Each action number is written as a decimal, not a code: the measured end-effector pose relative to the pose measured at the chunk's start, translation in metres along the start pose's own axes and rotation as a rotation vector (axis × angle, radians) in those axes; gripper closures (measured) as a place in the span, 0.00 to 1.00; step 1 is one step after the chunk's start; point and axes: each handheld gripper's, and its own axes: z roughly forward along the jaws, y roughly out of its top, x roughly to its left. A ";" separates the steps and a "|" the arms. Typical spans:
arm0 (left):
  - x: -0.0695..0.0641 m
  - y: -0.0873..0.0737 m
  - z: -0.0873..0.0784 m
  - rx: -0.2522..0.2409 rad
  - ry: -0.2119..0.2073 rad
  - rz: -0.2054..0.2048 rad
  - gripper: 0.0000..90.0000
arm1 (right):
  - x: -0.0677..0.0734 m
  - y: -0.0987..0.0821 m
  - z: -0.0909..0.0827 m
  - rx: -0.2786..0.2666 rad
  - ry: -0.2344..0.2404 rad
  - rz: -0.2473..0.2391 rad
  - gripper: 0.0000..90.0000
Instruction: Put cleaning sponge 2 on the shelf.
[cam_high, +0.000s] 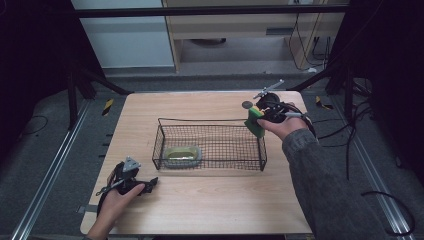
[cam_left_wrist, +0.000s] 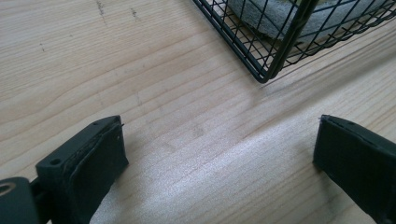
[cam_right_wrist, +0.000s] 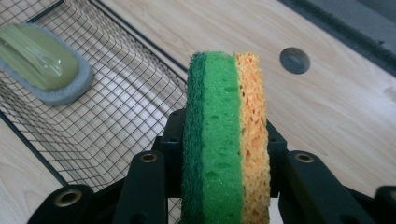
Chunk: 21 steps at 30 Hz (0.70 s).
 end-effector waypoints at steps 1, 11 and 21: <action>0.000 0.000 0.000 0.000 0.000 0.000 0.01 | 0.001 -0.001 0.002 0.004 0.005 -0.002 0.71; 0.000 0.000 0.000 0.000 -0.002 -0.001 0.01 | 0.000 -0.005 0.015 0.014 0.027 -0.014 0.71; 0.000 0.000 0.000 0.004 -0.006 0.006 0.01 | 0.002 -0.015 0.032 0.034 0.041 -0.017 0.71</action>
